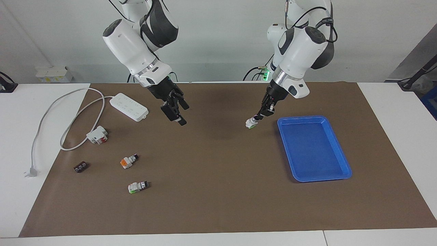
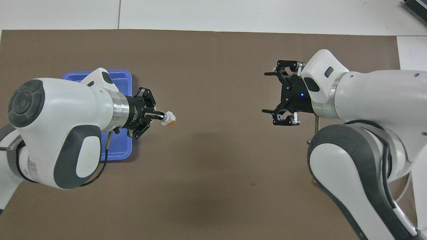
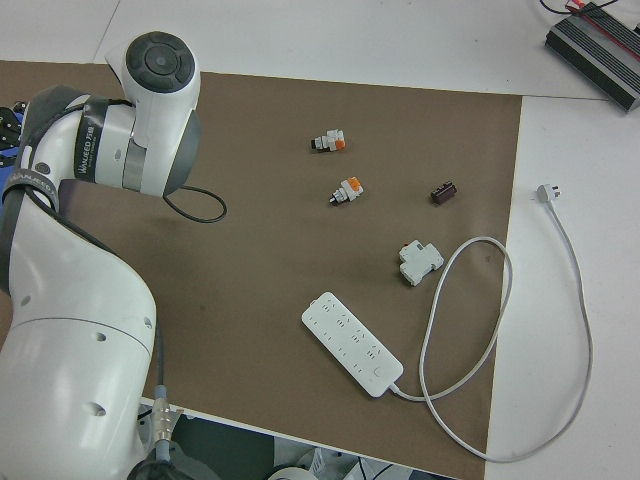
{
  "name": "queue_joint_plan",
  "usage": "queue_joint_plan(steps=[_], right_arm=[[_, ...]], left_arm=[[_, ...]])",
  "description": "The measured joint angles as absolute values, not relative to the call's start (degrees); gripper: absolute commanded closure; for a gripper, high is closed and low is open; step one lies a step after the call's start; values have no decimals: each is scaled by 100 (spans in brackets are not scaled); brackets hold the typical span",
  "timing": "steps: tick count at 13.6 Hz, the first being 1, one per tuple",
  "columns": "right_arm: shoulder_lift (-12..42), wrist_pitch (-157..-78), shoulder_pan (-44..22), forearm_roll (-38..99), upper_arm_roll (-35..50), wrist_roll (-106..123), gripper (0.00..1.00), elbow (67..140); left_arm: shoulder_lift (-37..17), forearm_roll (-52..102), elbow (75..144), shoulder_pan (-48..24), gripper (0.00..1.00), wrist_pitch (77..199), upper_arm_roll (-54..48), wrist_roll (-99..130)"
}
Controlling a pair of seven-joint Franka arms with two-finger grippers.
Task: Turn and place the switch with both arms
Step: 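Lower the switch into the blue tray with the left gripper while the right gripper withdraws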
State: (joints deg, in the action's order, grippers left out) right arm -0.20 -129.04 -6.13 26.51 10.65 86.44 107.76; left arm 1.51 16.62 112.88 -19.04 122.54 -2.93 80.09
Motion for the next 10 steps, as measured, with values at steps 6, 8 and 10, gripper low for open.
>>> queue_joint_plan(steps=[6, 8, 10], right_arm=[[-31, -12147, -557, 961, 1062, 5912, 0, 10148], [-29, -12036, -543, 716, 1056, 5129, 0, 10036], [-29, -11961, -505, 673, 1052, 4743, 0, 9941]], left_arm=[[239, 1059, 11348, -1193, 100, 11658, -274, 4726], [263, 932, 11454, -889, 100, 11640, -265, 3625], [301, 660, 11601, -727, 100, 11639, -262, 2860]])
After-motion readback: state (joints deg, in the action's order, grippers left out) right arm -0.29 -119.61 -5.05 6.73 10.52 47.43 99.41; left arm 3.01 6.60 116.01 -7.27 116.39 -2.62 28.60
